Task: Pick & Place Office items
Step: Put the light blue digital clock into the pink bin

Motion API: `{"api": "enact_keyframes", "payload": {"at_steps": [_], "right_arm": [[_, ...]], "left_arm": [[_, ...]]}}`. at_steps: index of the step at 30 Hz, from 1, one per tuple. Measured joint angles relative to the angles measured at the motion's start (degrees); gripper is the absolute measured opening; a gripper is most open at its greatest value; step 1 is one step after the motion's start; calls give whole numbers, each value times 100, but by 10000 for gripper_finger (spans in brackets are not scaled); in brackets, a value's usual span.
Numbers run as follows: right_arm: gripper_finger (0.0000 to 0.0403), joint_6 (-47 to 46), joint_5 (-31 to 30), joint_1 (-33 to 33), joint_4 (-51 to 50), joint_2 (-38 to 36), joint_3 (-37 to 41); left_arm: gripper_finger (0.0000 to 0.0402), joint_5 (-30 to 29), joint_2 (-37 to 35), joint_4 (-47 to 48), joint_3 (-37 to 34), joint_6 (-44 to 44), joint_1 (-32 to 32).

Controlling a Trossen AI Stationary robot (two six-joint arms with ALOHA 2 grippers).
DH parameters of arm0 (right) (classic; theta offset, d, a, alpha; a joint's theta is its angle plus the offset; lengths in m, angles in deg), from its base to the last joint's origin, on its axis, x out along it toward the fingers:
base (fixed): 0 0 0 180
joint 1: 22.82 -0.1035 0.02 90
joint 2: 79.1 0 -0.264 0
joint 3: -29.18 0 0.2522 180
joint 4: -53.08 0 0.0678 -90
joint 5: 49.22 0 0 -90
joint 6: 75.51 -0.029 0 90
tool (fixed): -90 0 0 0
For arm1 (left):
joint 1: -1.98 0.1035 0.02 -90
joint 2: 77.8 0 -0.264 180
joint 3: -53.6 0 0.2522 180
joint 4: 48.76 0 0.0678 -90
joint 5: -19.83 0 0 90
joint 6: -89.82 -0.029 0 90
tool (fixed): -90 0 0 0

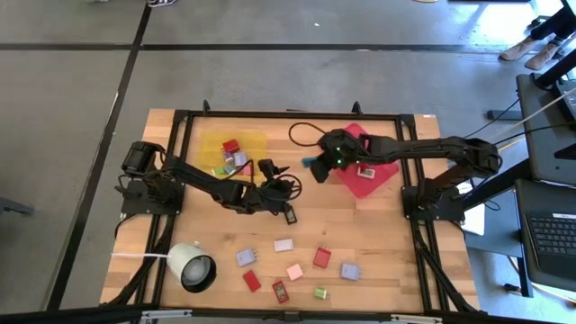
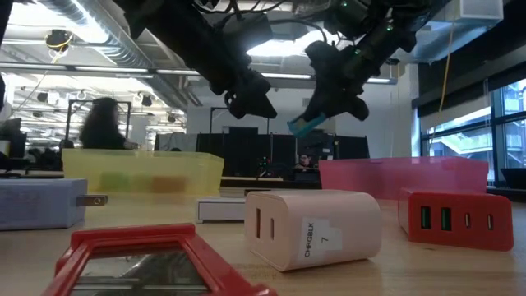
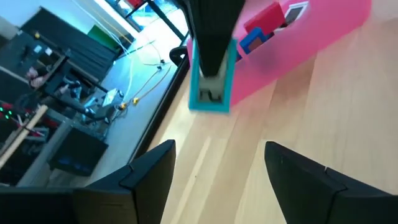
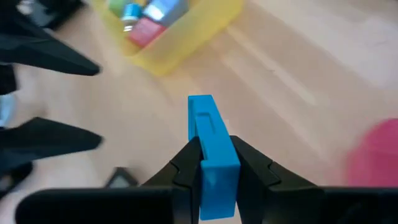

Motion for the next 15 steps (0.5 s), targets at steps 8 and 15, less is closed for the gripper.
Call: {"api": "enact_keyframes", "payload": {"at_steps": [8, 15], "right_arm": [[66, 311, -350, 253, -712, -642, 0], [70, 627, -762, 512, -1429, -1230, 0]], "left_arm": [[246, 464, 0, 189, 0, 82, -2], [242, 1121, 0, 189, 0, 83, -2]]}}
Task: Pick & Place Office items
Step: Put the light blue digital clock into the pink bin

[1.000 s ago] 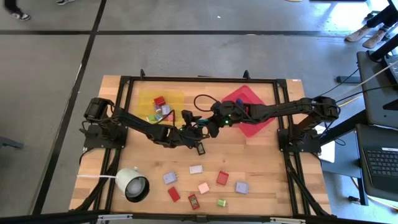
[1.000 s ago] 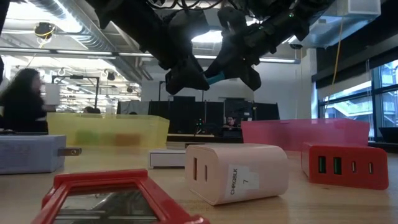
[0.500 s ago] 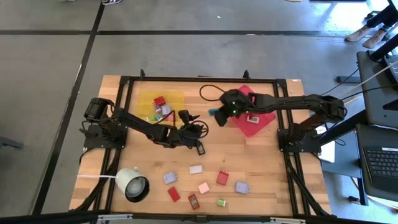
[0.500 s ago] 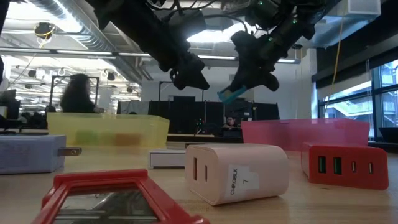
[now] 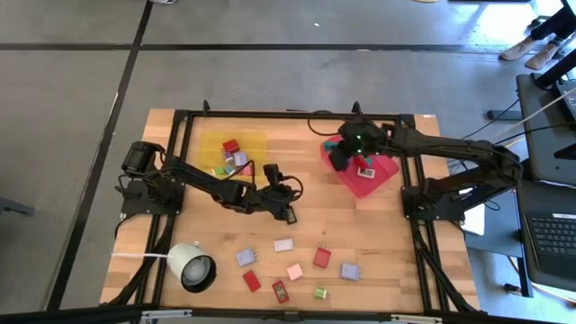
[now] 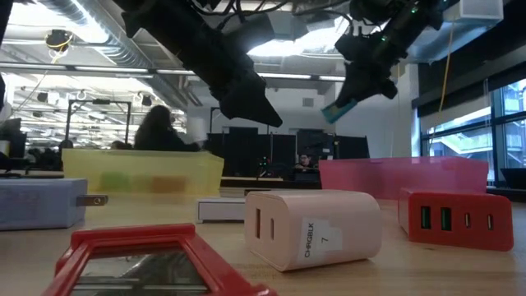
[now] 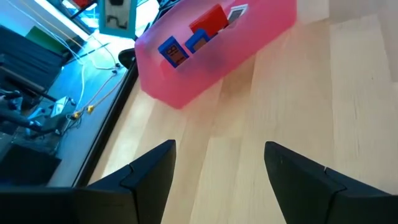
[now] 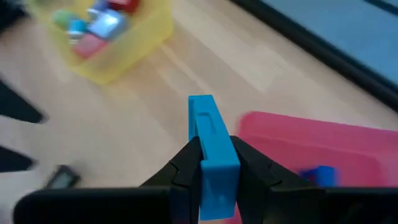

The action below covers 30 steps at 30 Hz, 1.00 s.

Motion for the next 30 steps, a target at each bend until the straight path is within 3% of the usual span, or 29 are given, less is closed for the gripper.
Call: {"api": "enact_keyframes", "payload": {"at_steps": [11, 17, 23, 30], "right_arm": [[70, 59, -150, 221, 11, -309, 602], [71, 40, -324, 321, 195, -314, 1079], [71, 45, -1171, 385, 166, -314, 1180], [71, -147, -2475, 422, 113, -304, 1180]], "left_arm": [[240, 47, 0, -21, 0, 264, 0], [239, 802, 0, -21, 0, 284, 0], [240, 1613, 0, -21, 0, 283, 0], [240, 1928, 0, -20, 0, 42, 0]]}}
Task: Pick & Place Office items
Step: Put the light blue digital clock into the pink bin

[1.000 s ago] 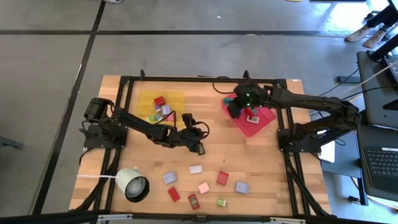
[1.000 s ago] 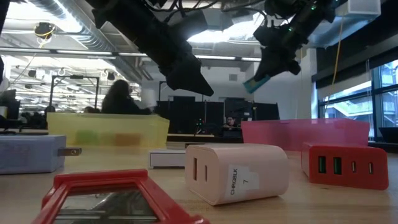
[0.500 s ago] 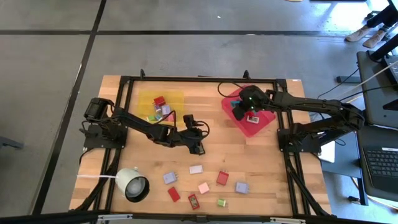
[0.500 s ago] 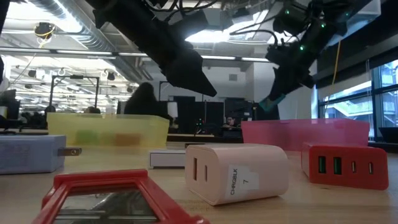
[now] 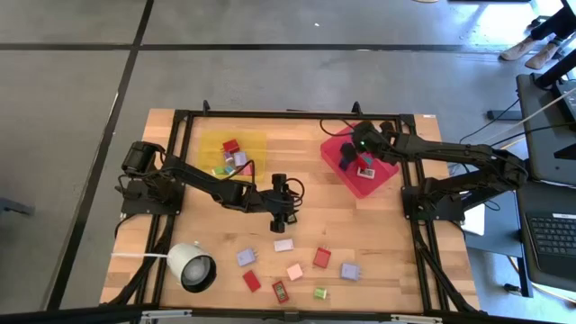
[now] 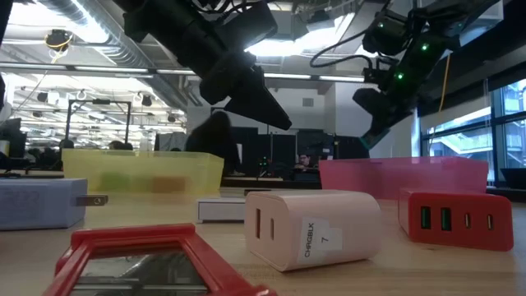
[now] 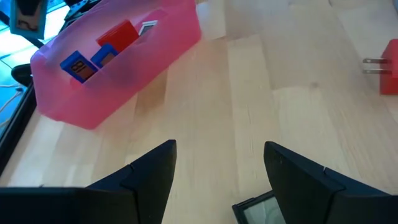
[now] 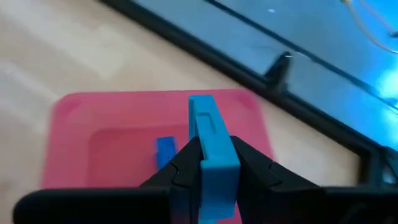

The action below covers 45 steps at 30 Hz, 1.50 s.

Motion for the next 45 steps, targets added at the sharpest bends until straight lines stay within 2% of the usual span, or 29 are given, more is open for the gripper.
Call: {"api": "enact_keyframes", "payload": {"at_steps": [12, 27, 45], "right_arm": [[71, -445, -108, 525, 214, 31, 852], [71, -420, 254, 578, 1209, 34, 1615], [71, -299, 187, 578, 1725, 34, 1720]], "left_arm": [[239, 9, 0, -1, -2, -10, 0], [239, 7, 0, -1, -4, -11, 0], [240, 7, 0, -1, -4, -9, 0]]}}
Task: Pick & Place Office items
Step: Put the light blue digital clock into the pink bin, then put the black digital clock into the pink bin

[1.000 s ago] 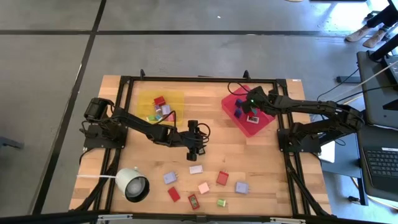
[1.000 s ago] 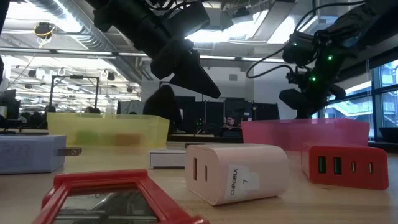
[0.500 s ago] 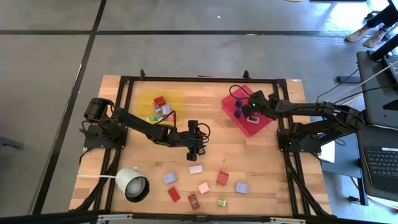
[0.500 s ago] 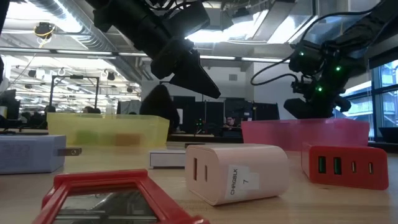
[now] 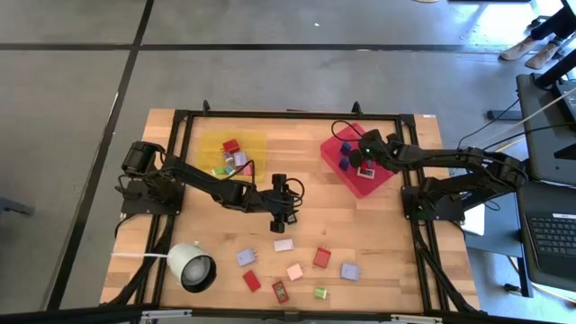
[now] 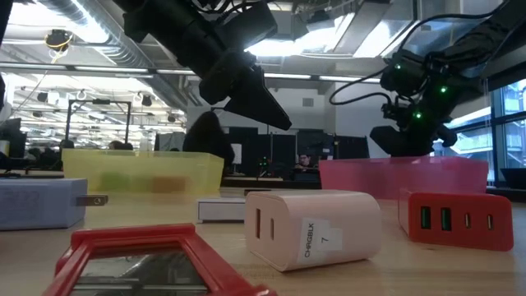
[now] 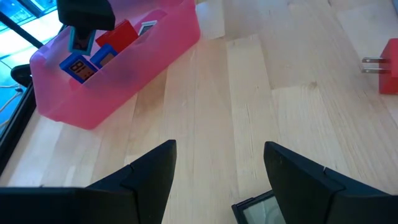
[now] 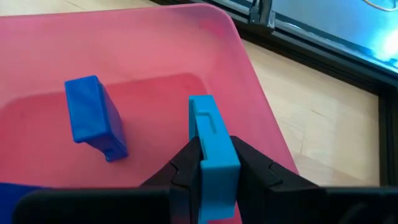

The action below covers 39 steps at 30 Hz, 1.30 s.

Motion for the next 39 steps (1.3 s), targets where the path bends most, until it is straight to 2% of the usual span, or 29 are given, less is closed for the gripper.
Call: {"api": "enact_keyframes", "payload": {"at_steps": [19, 31, 39], "right_arm": [[115, -6, 0, 0, 48, 2, 0], [185, 128, 0, 0, 48, -9, 0], [203, 338, 264, -57, -81, -537, -114]], "left_arm": [[240, 0, 0, 0, 0, 2, 0], [240, 0, 0, 0, 0, 0, 0], [240, 0, 0, -1, 0, 1, 0]]}}
